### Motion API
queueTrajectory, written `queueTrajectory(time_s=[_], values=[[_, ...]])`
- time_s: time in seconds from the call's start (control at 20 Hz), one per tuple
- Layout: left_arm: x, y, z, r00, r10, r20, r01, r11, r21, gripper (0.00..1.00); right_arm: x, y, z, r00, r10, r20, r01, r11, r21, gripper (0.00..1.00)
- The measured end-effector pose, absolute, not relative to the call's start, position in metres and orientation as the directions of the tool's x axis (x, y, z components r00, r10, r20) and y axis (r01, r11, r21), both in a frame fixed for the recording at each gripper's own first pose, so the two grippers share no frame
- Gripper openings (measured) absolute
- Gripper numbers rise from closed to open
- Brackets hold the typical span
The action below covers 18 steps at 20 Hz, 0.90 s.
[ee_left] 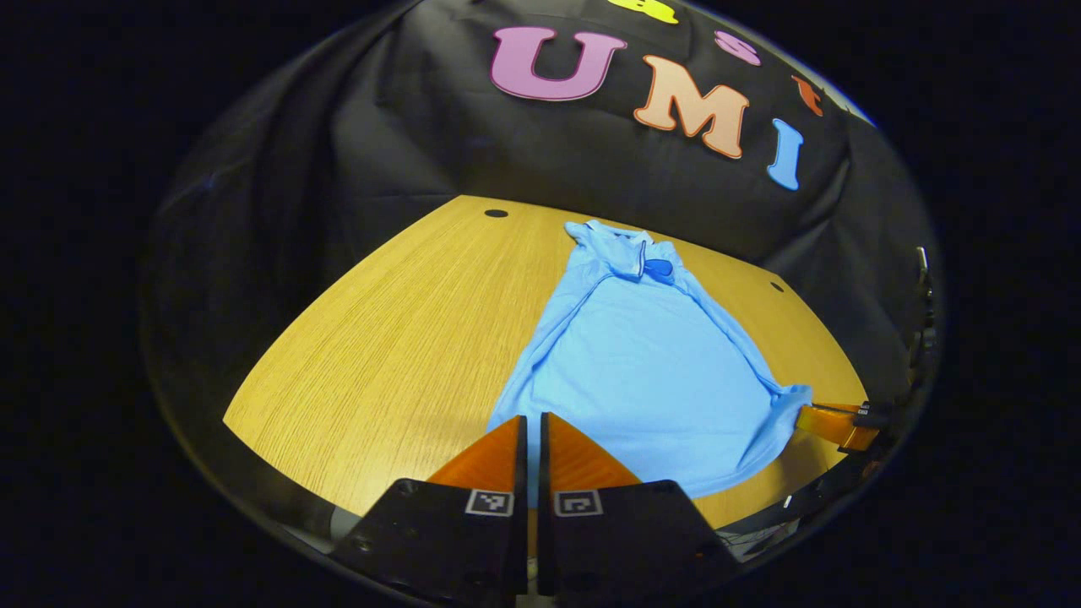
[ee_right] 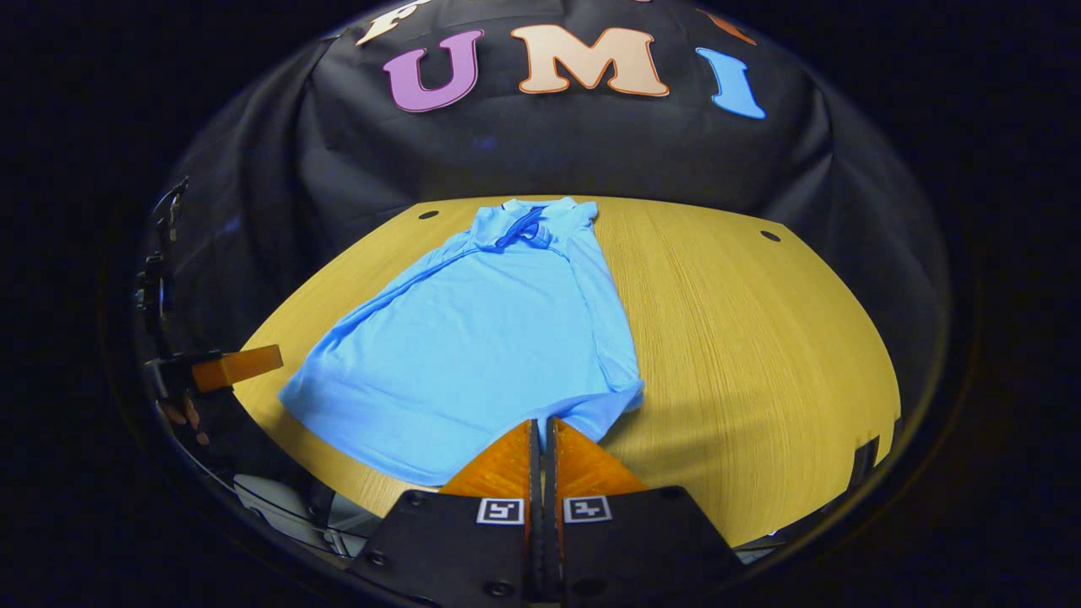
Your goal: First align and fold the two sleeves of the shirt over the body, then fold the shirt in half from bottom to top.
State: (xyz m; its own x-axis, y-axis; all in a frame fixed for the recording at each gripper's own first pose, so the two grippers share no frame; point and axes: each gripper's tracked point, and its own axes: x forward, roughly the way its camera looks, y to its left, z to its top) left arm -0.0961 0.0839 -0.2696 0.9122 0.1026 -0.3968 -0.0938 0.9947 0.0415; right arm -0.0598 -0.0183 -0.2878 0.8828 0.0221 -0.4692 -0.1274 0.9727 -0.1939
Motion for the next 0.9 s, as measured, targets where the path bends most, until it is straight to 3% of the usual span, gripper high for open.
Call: queueTrajectory(time_s=[0.15, 0.25, 0.65, 0.8, 0.9], values=[[-0.107, 0.094, -0.284, 0.900, 0.144, -0.411, -0.126, 0.990, 0.070, 0.88, -0.062, -0.017, -0.293, 0.876, 0.021, -0.482, -0.131, 0.972, -0.196, 0.03], [-0.113, 0.096, -0.292, 0.894, 0.163, -0.418, -0.135, 0.986, 0.096, 0.95, -0.064, -0.018, -0.293, 0.877, 0.019, -0.481, -0.131, 0.971, -0.200, 0.03], [-0.102, 0.091, -0.313, 0.881, 0.195, -0.432, -0.144, 0.978, 0.148, 0.96, -0.076, -0.024, -0.296, 0.872, 0.006, -0.490, -0.119, 0.973, -0.199, 0.03], [-0.100, 0.089, -0.319, 0.875, 0.207, -0.439, -0.119, 0.968, 0.219, 0.95, -0.077, -0.024, -0.297, 0.870, 0.008, -0.493, -0.122, 0.972, -0.200, 0.03], [-0.095, 0.077, -0.317, 0.883, 0.175, -0.435, -0.092, 0.974, 0.205, 0.88, -0.079, -0.023, -0.297, 0.869, 0.011, -0.495, -0.126, 0.972, -0.199, 0.03]])
